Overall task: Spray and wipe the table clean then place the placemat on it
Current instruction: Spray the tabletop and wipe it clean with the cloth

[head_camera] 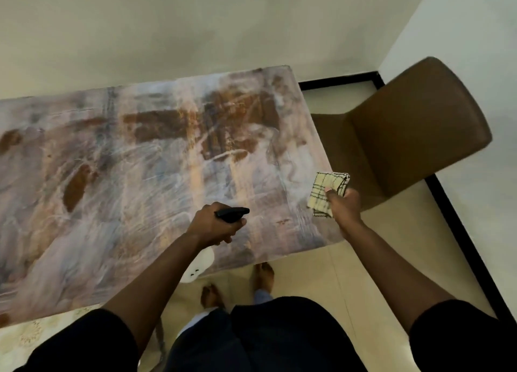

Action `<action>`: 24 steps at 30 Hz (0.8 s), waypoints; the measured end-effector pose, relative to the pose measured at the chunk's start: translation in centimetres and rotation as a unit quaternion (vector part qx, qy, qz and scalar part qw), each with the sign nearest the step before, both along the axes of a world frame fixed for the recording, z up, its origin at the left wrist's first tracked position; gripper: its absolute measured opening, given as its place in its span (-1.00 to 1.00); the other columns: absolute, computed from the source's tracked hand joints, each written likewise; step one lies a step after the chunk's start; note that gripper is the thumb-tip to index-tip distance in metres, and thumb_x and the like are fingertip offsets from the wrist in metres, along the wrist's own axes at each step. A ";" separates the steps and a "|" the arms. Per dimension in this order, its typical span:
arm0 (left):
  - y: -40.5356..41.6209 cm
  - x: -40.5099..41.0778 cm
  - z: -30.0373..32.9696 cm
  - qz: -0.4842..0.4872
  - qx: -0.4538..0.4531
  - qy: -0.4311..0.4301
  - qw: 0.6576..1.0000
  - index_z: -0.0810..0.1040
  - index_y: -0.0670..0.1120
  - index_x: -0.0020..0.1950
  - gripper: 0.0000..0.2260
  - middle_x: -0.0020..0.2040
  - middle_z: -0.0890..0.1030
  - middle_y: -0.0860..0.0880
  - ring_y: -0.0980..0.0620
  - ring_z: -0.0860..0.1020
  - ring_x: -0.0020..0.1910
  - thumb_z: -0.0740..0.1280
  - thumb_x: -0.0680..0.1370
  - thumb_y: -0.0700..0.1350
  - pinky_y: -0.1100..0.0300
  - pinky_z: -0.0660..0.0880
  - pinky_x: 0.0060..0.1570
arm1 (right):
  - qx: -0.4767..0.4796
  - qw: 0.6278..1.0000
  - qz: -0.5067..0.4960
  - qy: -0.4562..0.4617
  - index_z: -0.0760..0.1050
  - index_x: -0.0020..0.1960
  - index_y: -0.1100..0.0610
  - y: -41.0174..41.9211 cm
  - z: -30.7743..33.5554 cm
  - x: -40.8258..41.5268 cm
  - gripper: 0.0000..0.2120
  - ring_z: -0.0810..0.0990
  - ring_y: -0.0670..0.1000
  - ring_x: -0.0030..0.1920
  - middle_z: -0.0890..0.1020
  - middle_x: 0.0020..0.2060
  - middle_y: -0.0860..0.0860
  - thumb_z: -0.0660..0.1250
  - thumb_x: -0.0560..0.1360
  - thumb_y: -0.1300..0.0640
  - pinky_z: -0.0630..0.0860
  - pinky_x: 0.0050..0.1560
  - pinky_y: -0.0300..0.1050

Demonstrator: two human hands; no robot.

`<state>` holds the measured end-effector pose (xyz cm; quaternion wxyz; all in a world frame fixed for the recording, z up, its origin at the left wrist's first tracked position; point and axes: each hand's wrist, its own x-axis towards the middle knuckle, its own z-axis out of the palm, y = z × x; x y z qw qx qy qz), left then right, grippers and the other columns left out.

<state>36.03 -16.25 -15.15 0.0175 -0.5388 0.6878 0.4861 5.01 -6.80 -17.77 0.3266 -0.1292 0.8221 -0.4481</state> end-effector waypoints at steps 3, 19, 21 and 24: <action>-0.2 -1.2 -0.5 -0.006 0.015 -0.009 1.000 0.71 -0.06 0.29 -0.70 -0.22 0.78 -0.07 0.03 0.76 -0.28 0.50 0.61 0.02 0.17 0.63 -0.38 | 0.016 0.999 -0.038 0.013 0.61 0.18 0.23 2.5 0.1 -0.7 -0.82 0.66 0.10 -0.09 0.68 0.00 0.12 0.39 0.61 0.20 0.55 -0.05 -0.10; -0.4 -1.9 -0.9 -0.053 0.010 -0.005 0.999 0.70 0.00 0.26 -0.77 -0.26 0.76 -0.06 -0.06 0.77 -0.24 0.47 0.61 -0.02 0.05 0.72 -0.23 | 0.070 0.985 -0.140 0.067 0.63 0.24 0.12 9.8 -0.5 1.1 -0.73 0.68 0.19 0.10 0.71 0.12 0.12 0.38 0.57 0.07 0.60 0.20 0.13; -0.2 -1.8 -0.9 -0.064 0.010 -0.003 0.998 0.72 -0.03 0.21 -0.80 -0.31 0.75 -0.05 -0.06 0.74 -0.28 0.46 0.61 -0.03 0.10 0.68 -0.31 | 0.071 0.985 -0.144 0.068 0.63 0.24 0.12 9.9 -0.6 1.6 -0.74 0.68 0.19 0.10 0.72 0.12 0.12 0.38 0.58 0.08 0.60 0.19 0.12; 0.0 -1.8 -0.8 -0.067 0.016 0.011 0.998 0.75 -0.03 0.19 -0.79 -0.34 0.74 -0.04 -0.13 0.73 -0.28 0.46 0.58 -0.07 0.12 0.66 -0.34 | 0.069 0.984 -0.148 0.071 0.63 0.20 0.11 9.9 -0.9 2.4 -0.78 0.68 0.19 0.06 0.72 0.07 0.11 0.38 0.58 0.08 0.61 0.15 0.08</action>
